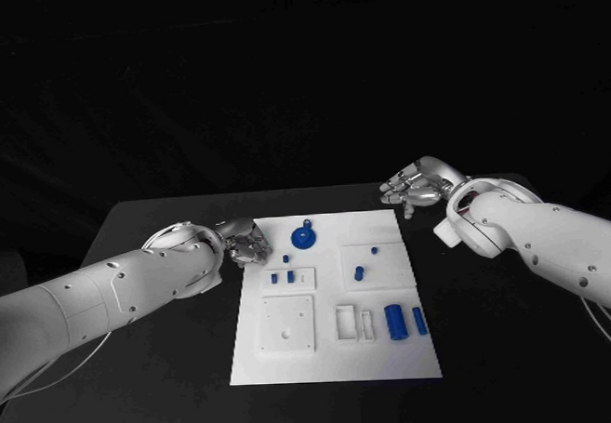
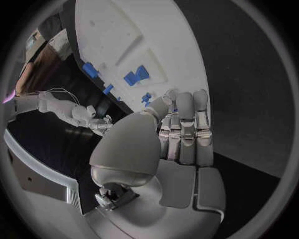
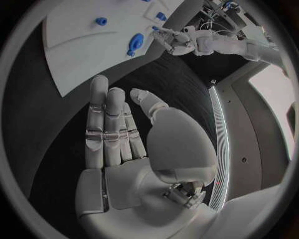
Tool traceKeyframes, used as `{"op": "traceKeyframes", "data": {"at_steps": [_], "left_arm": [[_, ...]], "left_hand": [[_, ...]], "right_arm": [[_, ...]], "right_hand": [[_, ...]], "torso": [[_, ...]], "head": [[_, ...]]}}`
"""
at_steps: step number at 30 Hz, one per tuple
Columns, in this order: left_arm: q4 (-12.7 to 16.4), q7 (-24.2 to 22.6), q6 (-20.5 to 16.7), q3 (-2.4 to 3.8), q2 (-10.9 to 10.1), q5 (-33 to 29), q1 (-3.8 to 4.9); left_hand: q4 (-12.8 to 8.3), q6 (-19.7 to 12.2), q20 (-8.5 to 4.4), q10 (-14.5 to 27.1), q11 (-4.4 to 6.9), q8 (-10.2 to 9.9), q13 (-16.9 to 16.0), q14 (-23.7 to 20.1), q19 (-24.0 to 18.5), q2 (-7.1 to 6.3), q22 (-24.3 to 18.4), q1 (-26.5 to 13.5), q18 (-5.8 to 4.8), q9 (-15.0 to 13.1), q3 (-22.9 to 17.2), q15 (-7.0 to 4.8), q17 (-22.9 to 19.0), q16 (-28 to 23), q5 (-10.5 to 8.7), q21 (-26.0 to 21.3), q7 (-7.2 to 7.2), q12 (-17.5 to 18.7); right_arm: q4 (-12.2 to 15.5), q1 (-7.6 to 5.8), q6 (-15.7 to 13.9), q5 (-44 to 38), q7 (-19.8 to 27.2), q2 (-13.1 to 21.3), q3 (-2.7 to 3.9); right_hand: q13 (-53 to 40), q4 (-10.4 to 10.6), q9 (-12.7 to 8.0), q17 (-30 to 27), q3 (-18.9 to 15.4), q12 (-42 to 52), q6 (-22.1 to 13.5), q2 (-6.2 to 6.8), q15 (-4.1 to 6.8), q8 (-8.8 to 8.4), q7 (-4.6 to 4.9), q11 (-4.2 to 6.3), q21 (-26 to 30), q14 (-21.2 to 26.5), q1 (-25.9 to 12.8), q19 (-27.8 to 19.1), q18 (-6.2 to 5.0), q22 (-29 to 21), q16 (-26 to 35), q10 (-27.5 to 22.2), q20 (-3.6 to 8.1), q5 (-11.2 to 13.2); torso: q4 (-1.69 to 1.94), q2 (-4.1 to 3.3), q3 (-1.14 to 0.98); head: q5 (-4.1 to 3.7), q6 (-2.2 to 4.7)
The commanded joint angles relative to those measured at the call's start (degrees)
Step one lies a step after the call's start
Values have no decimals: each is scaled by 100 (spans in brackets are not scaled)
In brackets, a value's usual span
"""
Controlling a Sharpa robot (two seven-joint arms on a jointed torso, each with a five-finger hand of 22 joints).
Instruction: Assemble the parts on the task board
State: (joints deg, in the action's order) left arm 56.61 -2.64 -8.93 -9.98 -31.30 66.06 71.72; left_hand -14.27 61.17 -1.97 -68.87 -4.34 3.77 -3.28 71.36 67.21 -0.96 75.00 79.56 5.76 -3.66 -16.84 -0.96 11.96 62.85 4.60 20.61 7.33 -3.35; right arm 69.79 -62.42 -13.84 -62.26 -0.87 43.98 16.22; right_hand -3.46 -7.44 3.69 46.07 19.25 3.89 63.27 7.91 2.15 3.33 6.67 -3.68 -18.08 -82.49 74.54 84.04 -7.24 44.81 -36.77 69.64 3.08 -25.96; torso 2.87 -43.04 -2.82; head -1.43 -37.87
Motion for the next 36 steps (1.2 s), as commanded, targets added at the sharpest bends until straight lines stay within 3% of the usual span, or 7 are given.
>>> {"op": "traceKeyframes", "data": {"at_steps": [1, 6, 12, 17, 20, 26, 36], "left_arm": [[-46, -30, -363, 41, -71, -541, -23], [37, -333, -752, 209, -283, -1555, 14], [372, -632, -716, 298, -588, -3003, 105], [813, -789, -587, 339, -876, -3785, 161], [1062, -836, -546, 352, -1017, -4071, 177], [1491, -958, -530, 366, -1236, -4562, 191], [1758, -1092, -564, 383, -1323, -4858, 195]], "left_hand": [[7, 63, 5, -37, -31, 0, -9, -126, -161, -9, 116, 62, 44, 3, -37, 9, -94, -233, 37, -79, 7, 0], [71, 81, 68, -21, -56, -9, -8, -328, -569, -14, -38, 36, -67, 3, -21, 67, -508, -1321, 22, -494, 30, 1], [219, 64, 134, -23, -62, -5, -9, -225, -631, 11, -401, -43, -146, 2, 63, 135, -774, -2307, 36, -1026, 28, -1], [302, 45, 246, -48, -72, -9, -9, -306, -951, 17, -777, -90, -299, 3, 132, 211, -801, -2774, 23, -1559, 32, 1], [333, 4, 370, 80, -135, -11, -11, -612, -1313, 14, -1215, -122, -417, 4, 104, 356, -833, -3311, 14, -1727, 51, -3], [379, -73, 603, 361, -251, -1, -12, -725, -1629, -41, -2402, -176, -404, 2, -2, 597, -830, -4579, 19, -1715, 72, -4], [430, -72, 625, 390, -265, -3, -10, -267, -1276, -63, -4090, -145, -371, 2, 24, 622, -796, -5591, 34, -1679, 78, -1]], "right_arm": [[31, 42, 262, -725, 54, -14, 1], [127, 126, 304, -1582, -7, -20, -16], [251, 189, 257, -2400, -381, -37, -106], [340, 219, 333, -2847, -827, -58, -229], [414, 237, 454, -2988, -974, -60, -288], [605, 281, 712, -3183, -1128, -44, -372], [791, 364, 804, -3526, -1313, -42, -421]], "right_hand": [[4, -65, 2, 60, 101, -34, 74, 1, 4, 23, -7, -10, -102, -1, -72, 108, -109, 141, -100, 40, 39, 27], [5, -243, 2, 93, 255, -41, 225, -47, 10, 24, -44, 1, -314, -5, -163, 19, -112, 490, -256, 51, 45, 102], [6, -321, 1, 68, 400, -44, 223, -65, 3, 24, -43, 0, -357, -25, -171, 12, -131, 632, -309, 47, 33, 411], [6, -242, -4, 43, 561, -45, 82, 48, -25, 21, -19, -35, -331, -53, -237, 53, -127, 639, -331, -85, 9, 1168], [5, -130, -5, 13, 530, -42, -4, 155, -43, 23, 4, -62, -277, -55, -229, 90, -134, 610, -340, -171, -12, 1239], [5, 30, -6, -48, 295, -41, -101, 223, -61, 27, 23, -88, -175, -48, -108, 145, -141, 564, -360, -273, -35, 1247], [5, 83, -7, -82, 238, -43, -92, 247, -61, 22, 28, -89, -132, -43, -61, 165, -137, 564, -382, -257, -33, 1163]], "torso": [[12, 1, 3], [11, 3, 5], [2, -2, 2], [28, -1, 13], [34, -3, 16], [21, -6, 19], [20, -5, 14]], "head": [[-58, 17], [-193, 57], [-267, 73], [-313, 96], [-306, 103], [-315, 105], [-288, 80]]}}
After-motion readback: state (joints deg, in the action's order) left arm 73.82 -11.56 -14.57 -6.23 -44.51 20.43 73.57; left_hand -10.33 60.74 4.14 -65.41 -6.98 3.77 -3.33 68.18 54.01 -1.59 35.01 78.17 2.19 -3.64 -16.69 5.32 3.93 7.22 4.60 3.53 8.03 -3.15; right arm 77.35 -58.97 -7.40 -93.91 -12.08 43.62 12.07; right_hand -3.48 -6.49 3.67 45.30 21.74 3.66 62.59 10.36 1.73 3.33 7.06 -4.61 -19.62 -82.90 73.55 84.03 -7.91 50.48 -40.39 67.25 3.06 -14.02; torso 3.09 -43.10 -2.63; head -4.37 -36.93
